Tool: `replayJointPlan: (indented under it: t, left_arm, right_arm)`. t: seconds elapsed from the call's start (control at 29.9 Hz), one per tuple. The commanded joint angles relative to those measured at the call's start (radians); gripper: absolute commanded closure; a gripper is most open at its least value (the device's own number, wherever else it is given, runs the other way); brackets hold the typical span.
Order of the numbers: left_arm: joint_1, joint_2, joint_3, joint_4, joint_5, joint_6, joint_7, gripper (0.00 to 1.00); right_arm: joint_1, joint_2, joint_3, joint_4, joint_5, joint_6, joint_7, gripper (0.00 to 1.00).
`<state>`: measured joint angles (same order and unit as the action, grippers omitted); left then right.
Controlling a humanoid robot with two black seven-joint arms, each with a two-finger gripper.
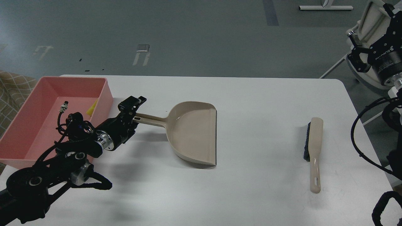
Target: Sweep and dump garbage into bin
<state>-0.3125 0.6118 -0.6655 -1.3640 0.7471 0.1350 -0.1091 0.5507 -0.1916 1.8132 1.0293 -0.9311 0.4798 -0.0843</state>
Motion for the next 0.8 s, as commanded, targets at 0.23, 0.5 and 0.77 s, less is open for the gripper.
replayJointPlan:
  t: [0.23,0.5,0.77]
  left_arm:
    - [0.026,-0.001,0.004,0.003,0.003,-0.006,0.000,0.03]
    - [0.024,0.054,0.010,-0.001,0.003,-0.077,0.009,0.03]
    - [0.064,0.108,0.012,-0.065,0.001,-0.100,0.012,0.03]
  right_arm:
    - [-0.008,0.000,0.000,-0.002,0.000,0.000,0.000,0.00]
    - [-0.014,0.000,0.000,-0.002,0.000,0.000,0.001,0.00]
    - [-0.015,0.000,0.002,-0.002,0.000,-0.001,0.001,0.00]
